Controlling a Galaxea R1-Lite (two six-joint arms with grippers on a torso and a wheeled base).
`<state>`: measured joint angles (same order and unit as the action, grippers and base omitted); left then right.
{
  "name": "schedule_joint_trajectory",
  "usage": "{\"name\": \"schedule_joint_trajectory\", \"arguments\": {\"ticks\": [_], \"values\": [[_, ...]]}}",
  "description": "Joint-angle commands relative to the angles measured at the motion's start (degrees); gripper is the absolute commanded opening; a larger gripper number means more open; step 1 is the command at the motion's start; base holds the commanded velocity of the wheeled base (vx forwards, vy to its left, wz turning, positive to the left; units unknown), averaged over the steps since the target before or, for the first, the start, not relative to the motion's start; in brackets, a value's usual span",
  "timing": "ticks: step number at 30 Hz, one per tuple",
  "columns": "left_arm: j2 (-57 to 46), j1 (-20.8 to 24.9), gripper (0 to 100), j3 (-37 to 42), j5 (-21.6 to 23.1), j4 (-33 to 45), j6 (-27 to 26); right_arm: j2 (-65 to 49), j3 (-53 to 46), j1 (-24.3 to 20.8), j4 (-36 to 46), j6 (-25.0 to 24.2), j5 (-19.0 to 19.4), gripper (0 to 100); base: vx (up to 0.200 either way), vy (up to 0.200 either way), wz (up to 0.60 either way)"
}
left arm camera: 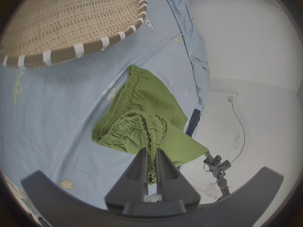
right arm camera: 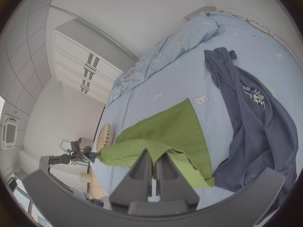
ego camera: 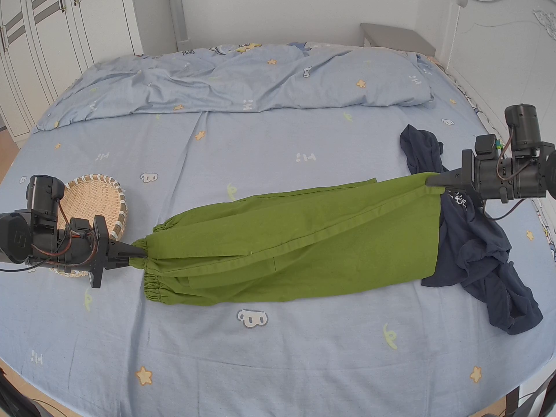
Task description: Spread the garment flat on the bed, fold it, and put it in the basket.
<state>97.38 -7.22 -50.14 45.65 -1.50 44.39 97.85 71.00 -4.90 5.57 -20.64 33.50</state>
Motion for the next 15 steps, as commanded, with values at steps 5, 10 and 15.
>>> {"name": "schedule_joint_trajectory", "arguments": {"ticks": [5, 10, 15], "values": [[5.6, -0.6, 0, -6.4, 0.0, 0.1, -0.1, 10.6, 8.7, 0.0, -0.3, 0.3, -0.6, 0, 0.0, 0.0, 0.0], [5.6, -0.6, 0, -8.0, 0.0, 0.1, -0.1, 12.1, 10.1, 0.2, -1.1, 0.5, -0.5, 0, 0.0, 0.0, 0.0], [5.7, -0.8, 0, -10.2, 0.0, 0.2, -0.1, 14.2, 16.4, 0.2, -1.0, 0.3, -0.5, 0, 0.0, 0.0, 0.0]]}}
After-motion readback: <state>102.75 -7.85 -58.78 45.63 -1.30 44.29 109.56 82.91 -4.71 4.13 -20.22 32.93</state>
